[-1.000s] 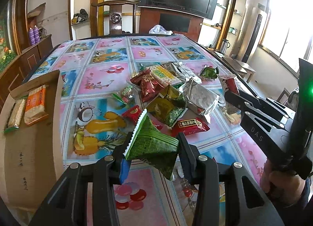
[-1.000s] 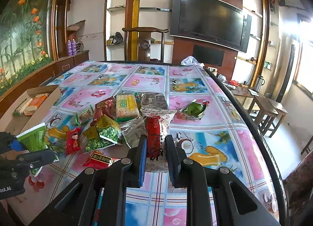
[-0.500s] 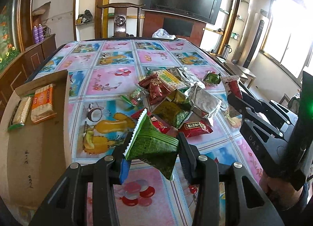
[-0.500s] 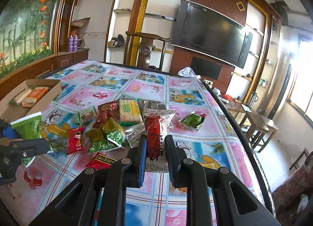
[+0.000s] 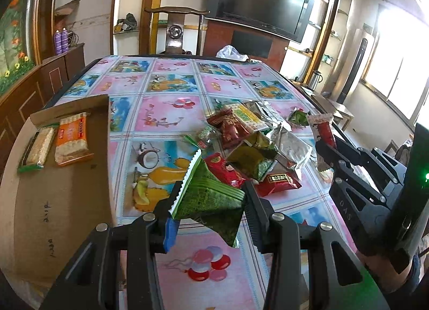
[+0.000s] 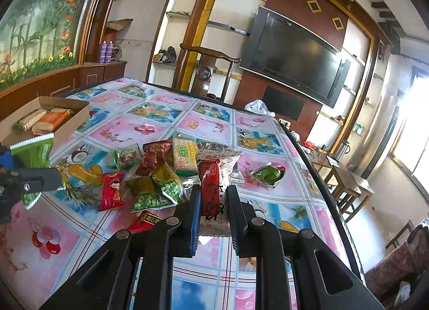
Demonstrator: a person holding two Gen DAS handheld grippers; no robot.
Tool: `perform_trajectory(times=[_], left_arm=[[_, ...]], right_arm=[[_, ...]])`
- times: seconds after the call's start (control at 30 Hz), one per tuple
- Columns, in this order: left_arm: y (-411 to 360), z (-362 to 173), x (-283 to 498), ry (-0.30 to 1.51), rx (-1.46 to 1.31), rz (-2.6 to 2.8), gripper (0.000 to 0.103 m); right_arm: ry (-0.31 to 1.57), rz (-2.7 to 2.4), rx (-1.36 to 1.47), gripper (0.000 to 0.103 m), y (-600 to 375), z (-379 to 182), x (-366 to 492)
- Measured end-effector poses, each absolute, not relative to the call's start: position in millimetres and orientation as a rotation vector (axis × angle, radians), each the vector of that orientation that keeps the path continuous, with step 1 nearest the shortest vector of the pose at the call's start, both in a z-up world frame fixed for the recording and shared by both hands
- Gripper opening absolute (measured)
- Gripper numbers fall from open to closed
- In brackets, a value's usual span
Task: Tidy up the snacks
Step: 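Carry the green bag and red snack over the box and lower them in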
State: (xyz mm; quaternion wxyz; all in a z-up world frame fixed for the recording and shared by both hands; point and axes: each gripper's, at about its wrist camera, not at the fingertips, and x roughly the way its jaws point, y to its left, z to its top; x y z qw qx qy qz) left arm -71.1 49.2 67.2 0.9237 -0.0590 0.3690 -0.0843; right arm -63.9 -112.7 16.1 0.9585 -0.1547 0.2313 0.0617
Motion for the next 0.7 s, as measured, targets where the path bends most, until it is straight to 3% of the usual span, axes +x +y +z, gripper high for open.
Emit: perform_trajectory(times=[0.7], left_arm=[[117,71,-76,0.72,-0.222,-0.074,0.042]], right_arm=[[0.438,0.201,-0.417,0.02,-59,24,-71]])
